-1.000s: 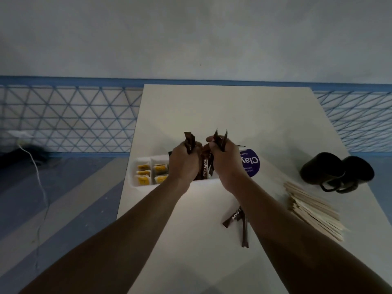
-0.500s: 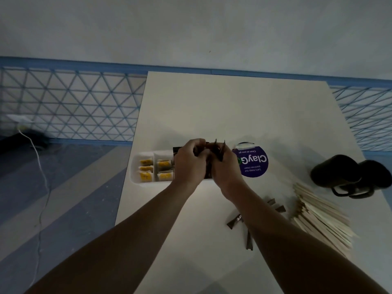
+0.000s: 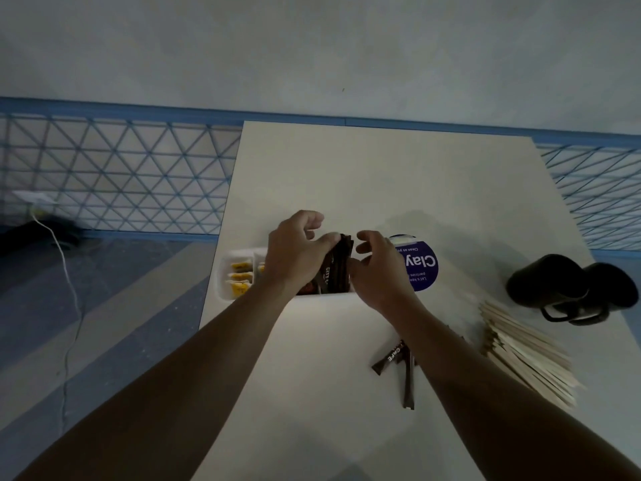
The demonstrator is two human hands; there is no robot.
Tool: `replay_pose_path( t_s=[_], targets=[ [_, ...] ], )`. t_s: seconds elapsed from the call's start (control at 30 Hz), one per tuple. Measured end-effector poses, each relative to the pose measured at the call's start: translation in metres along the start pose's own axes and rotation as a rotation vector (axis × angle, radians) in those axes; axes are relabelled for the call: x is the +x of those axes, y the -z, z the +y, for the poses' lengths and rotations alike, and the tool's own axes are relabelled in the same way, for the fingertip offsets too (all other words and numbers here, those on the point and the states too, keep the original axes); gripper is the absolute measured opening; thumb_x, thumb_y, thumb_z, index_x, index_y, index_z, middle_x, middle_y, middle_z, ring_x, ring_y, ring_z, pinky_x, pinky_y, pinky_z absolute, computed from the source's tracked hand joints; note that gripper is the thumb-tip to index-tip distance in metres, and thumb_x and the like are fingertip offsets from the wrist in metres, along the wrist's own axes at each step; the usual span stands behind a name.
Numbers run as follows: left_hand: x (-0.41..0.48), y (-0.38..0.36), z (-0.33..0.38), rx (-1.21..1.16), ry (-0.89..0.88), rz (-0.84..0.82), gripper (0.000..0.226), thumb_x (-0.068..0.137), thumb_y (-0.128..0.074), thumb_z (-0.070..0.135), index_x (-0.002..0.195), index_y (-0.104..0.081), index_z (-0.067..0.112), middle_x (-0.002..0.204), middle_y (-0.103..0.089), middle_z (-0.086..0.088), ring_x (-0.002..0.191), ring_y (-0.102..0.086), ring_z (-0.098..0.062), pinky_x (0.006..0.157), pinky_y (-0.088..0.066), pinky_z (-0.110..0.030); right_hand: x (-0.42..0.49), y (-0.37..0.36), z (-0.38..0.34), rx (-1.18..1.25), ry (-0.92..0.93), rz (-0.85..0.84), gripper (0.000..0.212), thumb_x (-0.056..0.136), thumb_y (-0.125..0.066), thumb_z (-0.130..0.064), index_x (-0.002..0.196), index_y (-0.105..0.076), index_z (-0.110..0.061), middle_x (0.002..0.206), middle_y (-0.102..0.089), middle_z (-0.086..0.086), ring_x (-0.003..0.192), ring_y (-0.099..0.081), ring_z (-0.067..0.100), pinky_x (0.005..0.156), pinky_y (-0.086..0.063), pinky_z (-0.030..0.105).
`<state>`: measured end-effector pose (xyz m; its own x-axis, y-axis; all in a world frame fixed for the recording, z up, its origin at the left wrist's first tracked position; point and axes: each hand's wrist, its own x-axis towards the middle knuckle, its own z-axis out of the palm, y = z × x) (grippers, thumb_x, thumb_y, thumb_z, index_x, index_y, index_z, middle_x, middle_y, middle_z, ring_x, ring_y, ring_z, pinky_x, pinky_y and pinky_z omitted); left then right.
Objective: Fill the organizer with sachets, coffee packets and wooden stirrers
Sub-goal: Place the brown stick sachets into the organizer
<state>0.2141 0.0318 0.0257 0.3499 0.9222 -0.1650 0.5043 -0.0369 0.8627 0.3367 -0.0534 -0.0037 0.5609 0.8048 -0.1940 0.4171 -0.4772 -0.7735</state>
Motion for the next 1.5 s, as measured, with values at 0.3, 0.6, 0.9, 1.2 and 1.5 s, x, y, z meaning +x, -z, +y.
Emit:
replay_pose_path(
  t_s=[0.3, 0.6, 0.9, 1.2, 1.5],
  targets=[
    [0.000, 0.022, -0.001, 0.282, 0.101, -0.280, 0.073, 0.062, -0.090, 0.018, 0.127, -0.056, 0.016, 0.115, -0.064, -0.005, 0.094, -0.065, -0.022, 0.071, -0.057, -0.032, 0.005, 0.000, 0.012, -0.100, -0.017, -0.017, 0.051, 0.092, -0.066, -0.017, 0.140, -0.051, -0.012, 0.124, -0.062, 0.003, 0.104, -0.063, 0.020, 0.082, -0.044, 0.025],
    [0.003, -0.005, -0.007, 0.247, 0.014, -0.121, 0.040, 0.078, -0.075, 0.010, 0.115, -0.062, 0.012, 0.099, -0.071, -0.008, 0.086, -0.069, -0.022, 0.079, -0.059, -0.038, 0.015, -0.002, 0.006, -0.188, 0.031, -0.090, 0.041, 0.093, -0.066, -0.022, 0.134, -0.061, -0.016, 0.109, -0.071, 0.003, 0.088, -0.063, 0.014, 0.057, -0.037, 0.011],
    [0.018, -0.017, -0.007, 0.316, -0.044, -0.136, 0.009, 0.083, -0.068, 0.014, 0.085, -0.062, 0.008, 0.082, -0.069, -0.013, 0.077, -0.068, -0.031, 0.077, -0.057, -0.044, 0.022, -0.005, 0.005, -0.166, 0.053, -0.140, 0.034, 0.098, -0.052, -0.013, 0.128, -0.065, -0.023, 0.105, -0.071, 0.002, 0.085, -0.068, 0.016, 0.058, -0.047, 0.017],
    [0.022, -0.015, -0.008, 0.261, -0.043, -0.118, 0.037, 0.082, -0.072, 0.015, 0.118, -0.068, 0.014, 0.102, -0.071, -0.012, 0.090, -0.069, -0.029, 0.087, -0.056, -0.039, 0.018, -0.002, 0.005, -0.140, 0.032, -0.131, 0.035, 0.099, -0.053, -0.014, 0.131, -0.065, -0.022, 0.103, -0.072, 0.000, 0.076, -0.062, 0.007, 0.048, -0.034, 0.004],
    [0.013, -0.012, 0.005, 0.180, -0.071, -0.074, 0.025, 0.082, -0.074, 0.019, 0.106, -0.068, 0.017, 0.083, -0.071, -0.002, 0.077, -0.071, -0.022, 0.081, -0.059, -0.039, 0.006, 0.015, 0.007, -0.040, -0.035, -0.068, 0.042, 0.096, -0.062, -0.016, 0.137, -0.059, -0.013, 0.121, -0.070, 0.003, 0.105, -0.067, 0.021, 0.069, -0.045, 0.016]
  ],
)
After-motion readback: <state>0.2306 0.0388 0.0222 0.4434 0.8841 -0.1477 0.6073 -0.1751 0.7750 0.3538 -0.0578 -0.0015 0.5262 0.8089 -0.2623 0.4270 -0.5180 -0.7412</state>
